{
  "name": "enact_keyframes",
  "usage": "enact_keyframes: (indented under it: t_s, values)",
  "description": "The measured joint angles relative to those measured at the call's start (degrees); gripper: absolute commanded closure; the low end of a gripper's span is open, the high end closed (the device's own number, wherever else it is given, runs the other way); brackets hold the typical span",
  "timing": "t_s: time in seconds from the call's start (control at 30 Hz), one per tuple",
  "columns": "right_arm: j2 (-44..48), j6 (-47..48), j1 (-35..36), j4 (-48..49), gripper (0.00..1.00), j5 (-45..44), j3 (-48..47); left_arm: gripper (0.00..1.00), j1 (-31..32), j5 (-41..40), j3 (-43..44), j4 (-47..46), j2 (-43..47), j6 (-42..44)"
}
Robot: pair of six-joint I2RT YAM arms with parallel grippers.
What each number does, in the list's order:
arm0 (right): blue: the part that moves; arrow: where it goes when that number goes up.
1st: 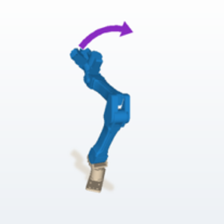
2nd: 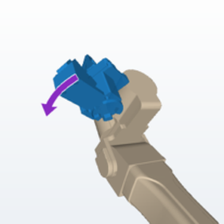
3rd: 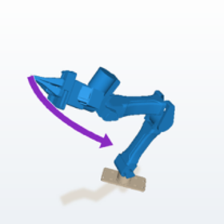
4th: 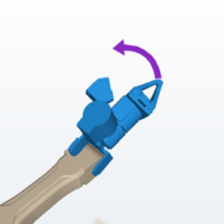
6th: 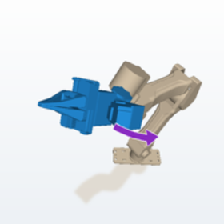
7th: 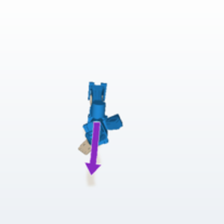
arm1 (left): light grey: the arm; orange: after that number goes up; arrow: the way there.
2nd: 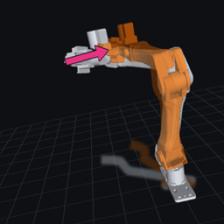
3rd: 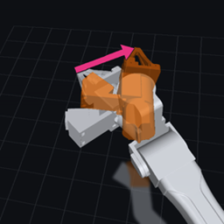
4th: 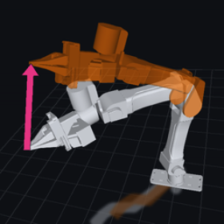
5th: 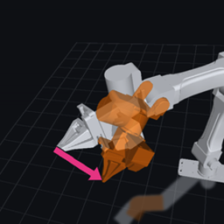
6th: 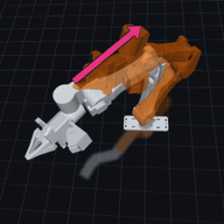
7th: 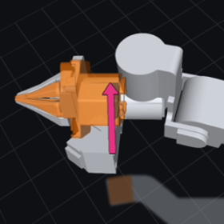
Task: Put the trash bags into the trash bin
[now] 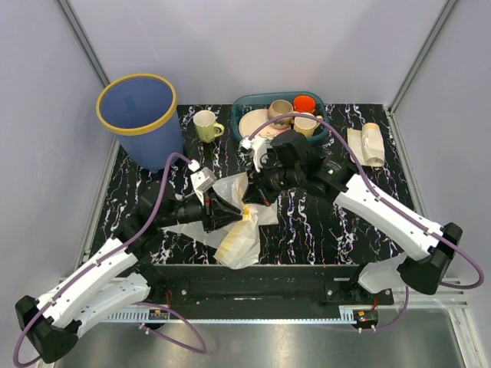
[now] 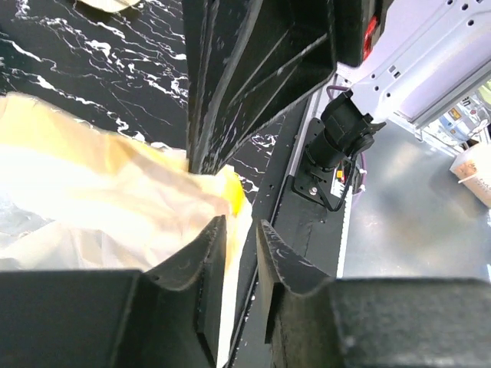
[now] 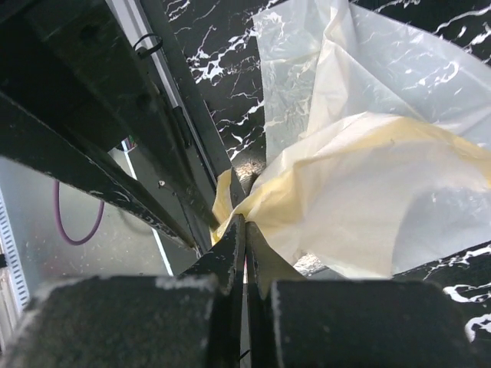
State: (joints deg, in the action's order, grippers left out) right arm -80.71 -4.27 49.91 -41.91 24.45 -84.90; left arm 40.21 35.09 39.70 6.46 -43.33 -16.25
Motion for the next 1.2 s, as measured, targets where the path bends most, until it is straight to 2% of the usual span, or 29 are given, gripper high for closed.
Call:
enact_keyframes:
  t_s: [0.03,0.07,0.17,0.2,0.3,0.4,0.53,0.73,0.9,1.07,1.17,1.2]
  values:
    - [0.61,0.61,-0.02,0.04,1.0,0.07,0.0,0.7,-0.07,0.02,-0.07,0.15,0.61,-0.17]
    - [1.16,1.07,-0.02,0.09,1.0,0.15,0.0,0.63,-0.07,0.02,-0.13,0.11,1.11,-0.31]
    - [3.13,2.1,-0.13,0.48,1.0,0.63,0.0,0.57,-0.22,0.0,-0.26,0.31,2.32,-0.55]
    - [3.65,2.32,-0.17,0.63,1.0,0.7,0.0,0.5,-0.37,0.0,-0.26,0.55,2.4,-0.55]
    - [4.76,2.67,-0.24,1.03,1.0,0.83,0.2,0.45,-1.4,-0.42,-0.26,1.4,2.47,-1.38]
    - [5.73,2.67,-0.31,2.56,1.0,1.97,1.7,0.43,-2.71,-1.07,-0.26,0.94,2.45,-3.69]
    - [6.16,2.38,-0.31,3.67,1.0,2.93,3.98,0.44,-3.1,-0.63,0.11,-1.51,1.16,-6.88]
    - [6.16,2.25,-0.35,5.01,1.0,3.91,4.2,0.54,-3.08,0.61,0.96,-4.81,-2.47,-9.68]
    - [6.19,2.27,-0.35,5.68,1.0,4.63,4.26,0.48,-3.08,1.22,1.11,-6.21,-4.07,-11.43]
    - [6.19,2.34,-0.35,5.68,1.0,4.74,4.35,0.47,-3.08,2.14,1.11,-8.07,-4.42,-13.75]
    - [6.19,2.54,-0.35,5.66,1.0,4.66,4.37,0.56,-3.1,2.38,1.11,-8.59,-4.42,-14.4]
    - [6.19,2.67,-0.35,5.64,1.0,4.57,4.37,0.62,-3.08,2.43,1.11,-8.76,-4.42,-14.53]
